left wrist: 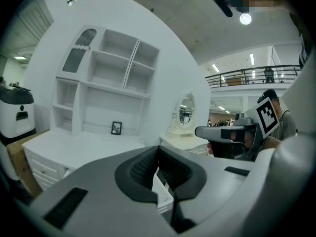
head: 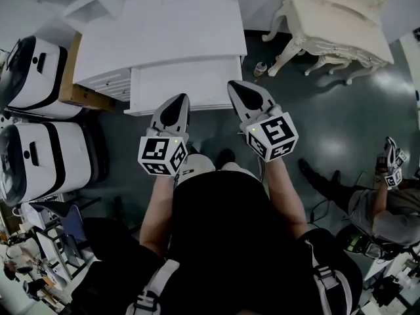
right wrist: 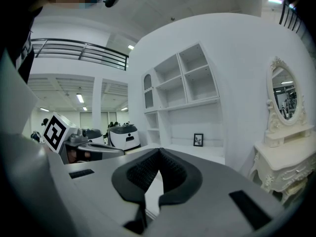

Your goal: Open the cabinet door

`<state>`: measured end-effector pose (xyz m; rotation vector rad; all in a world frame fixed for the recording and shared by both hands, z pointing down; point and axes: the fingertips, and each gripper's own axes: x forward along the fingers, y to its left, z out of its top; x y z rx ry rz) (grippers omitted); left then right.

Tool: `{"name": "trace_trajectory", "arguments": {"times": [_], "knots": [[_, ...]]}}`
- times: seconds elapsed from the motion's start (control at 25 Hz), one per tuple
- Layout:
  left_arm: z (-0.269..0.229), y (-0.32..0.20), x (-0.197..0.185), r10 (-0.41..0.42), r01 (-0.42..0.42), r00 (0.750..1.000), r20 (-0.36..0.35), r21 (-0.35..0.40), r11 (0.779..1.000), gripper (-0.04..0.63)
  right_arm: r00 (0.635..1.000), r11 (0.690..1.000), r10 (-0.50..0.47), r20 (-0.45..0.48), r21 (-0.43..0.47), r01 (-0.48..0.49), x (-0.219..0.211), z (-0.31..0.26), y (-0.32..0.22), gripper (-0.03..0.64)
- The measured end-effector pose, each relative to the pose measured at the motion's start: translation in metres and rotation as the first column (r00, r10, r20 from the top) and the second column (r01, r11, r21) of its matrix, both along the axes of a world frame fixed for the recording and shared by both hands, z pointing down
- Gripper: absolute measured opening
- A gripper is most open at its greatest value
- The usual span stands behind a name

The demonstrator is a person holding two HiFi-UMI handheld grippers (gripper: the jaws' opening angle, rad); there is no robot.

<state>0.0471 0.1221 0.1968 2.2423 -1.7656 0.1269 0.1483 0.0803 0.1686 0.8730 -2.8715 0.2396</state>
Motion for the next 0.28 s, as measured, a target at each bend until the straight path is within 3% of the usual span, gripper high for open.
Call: {"name": "trace_trajectory", "arguments": {"times": [0.28], "knots": [[0.0028,0.0044,0.0021,0.005,-0.005,1.000,-0.001,-0.012,1.000,0.023,1.000,1.000,-0.006,0.014,-0.004,0.006,0.0009,0.0012,0.0039,0.015]]}}
